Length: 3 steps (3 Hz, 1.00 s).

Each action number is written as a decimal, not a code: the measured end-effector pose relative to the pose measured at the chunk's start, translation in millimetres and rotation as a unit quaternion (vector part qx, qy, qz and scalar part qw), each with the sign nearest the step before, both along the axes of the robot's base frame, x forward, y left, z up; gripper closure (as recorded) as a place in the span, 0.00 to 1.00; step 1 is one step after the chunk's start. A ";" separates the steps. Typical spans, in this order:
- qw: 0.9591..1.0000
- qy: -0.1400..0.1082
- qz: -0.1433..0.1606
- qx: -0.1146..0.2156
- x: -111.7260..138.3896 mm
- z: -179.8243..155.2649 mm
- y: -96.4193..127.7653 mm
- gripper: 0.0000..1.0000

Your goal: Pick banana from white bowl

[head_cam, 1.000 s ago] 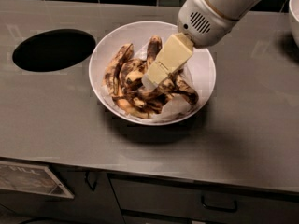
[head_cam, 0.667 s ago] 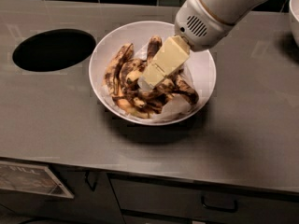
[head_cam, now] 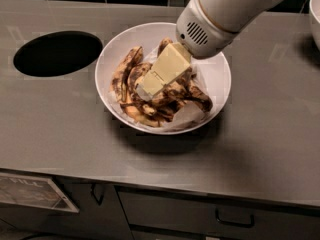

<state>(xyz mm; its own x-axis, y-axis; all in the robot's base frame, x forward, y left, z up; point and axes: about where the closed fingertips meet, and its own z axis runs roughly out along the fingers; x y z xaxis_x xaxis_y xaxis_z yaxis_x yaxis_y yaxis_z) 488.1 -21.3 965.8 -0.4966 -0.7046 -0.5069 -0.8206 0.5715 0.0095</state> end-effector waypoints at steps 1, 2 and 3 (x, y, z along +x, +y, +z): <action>1.000 -0.005 -0.013 -0.010 -0.5 -2.9 4.6 0.00; 1.000 -0.002 -0.019 -0.016 -1.3 -8.1 7.8 0.00; 1.000 0.002 -0.019 -0.024 -1.0 -13.9 12.0 0.00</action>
Offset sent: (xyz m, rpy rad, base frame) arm -0.0003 0.0089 -0.0165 -0.0466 0.0075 -0.0577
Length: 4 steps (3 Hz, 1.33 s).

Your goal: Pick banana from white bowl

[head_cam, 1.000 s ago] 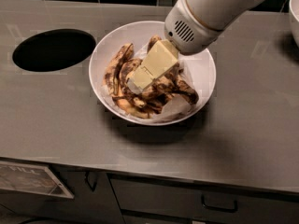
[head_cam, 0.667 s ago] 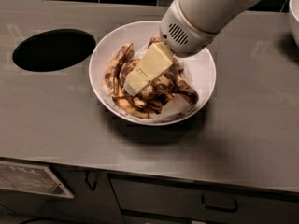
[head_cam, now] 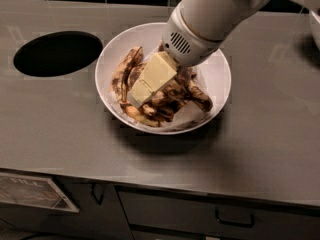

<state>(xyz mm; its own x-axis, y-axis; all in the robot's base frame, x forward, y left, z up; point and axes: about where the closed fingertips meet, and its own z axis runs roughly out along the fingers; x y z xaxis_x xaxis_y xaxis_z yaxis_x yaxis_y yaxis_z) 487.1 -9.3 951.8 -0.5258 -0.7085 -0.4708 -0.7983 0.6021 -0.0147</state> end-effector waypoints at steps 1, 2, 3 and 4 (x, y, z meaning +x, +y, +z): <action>1.000 0.005 -0.001 -0.006 0.4 -5.3 1.8 0.00; 1.000 0.009 -0.001 -0.010 1.1 -9.7 3.5 0.00; 1.000 0.011 0.000 -0.011 1.3 -11.8 3.9 0.19; 1.000 0.011 0.000 -0.011 1.3 -11.8 3.9 0.42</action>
Offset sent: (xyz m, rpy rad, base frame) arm 0.0043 0.0043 -0.0194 -0.0326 0.0375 -0.0048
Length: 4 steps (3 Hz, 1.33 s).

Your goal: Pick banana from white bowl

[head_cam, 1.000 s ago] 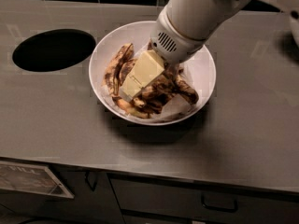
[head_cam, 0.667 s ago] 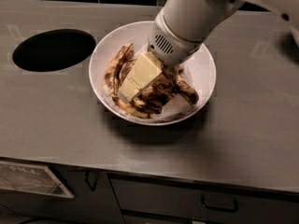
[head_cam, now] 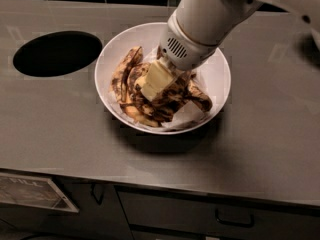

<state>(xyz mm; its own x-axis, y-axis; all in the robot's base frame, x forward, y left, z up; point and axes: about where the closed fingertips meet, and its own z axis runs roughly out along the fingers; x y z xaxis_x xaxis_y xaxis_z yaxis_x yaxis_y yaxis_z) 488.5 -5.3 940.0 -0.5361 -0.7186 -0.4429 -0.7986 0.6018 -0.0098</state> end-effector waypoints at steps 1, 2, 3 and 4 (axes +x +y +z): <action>1.000 0.000 0.000 0.000 0.0 0.0 0.0 0.64; 1.000 -0.002 0.000 0.002 -0.8 2.7 -0.5 0.89; 0.999 -0.026 0.005 0.019 -8.4 30.1 -9.2 1.00; 0.997 -0.061 0.012 0.039 -19.8 63.9 -16.5 1.00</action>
Offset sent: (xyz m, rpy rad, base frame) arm -0.0018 -0.0040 0.0094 0.0147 -0.0135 0.0000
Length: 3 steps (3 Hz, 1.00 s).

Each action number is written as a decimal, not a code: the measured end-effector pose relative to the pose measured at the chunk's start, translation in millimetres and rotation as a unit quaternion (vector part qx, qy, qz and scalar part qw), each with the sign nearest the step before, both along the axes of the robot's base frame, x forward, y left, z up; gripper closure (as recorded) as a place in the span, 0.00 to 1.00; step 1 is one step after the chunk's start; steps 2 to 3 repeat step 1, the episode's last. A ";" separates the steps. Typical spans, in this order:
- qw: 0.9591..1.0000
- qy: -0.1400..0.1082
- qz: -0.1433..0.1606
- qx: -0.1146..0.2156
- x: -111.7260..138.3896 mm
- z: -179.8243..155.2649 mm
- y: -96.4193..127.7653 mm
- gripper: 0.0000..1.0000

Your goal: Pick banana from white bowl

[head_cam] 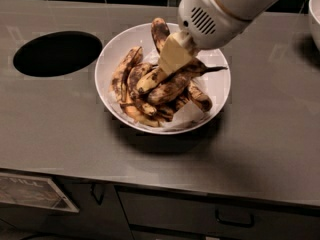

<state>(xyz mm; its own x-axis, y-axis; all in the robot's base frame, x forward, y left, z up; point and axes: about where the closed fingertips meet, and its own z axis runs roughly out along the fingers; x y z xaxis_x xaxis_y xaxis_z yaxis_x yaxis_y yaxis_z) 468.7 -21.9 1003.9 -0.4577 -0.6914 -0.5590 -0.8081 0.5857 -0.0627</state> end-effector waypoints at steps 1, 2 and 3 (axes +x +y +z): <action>0.999 -0.025 0.018 0.028 -8.4 22.6 -4.4 1.00; 0.999 -0.025 0.018 0.028 -8.4 22.6 -4.4 1.00; 0.999 -0.025 0.018 0.028 -8.4 22.6 -4.4 1.00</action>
Offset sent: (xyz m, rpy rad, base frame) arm 0.0000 0.0000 0.0000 0.0000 0.0000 0.0000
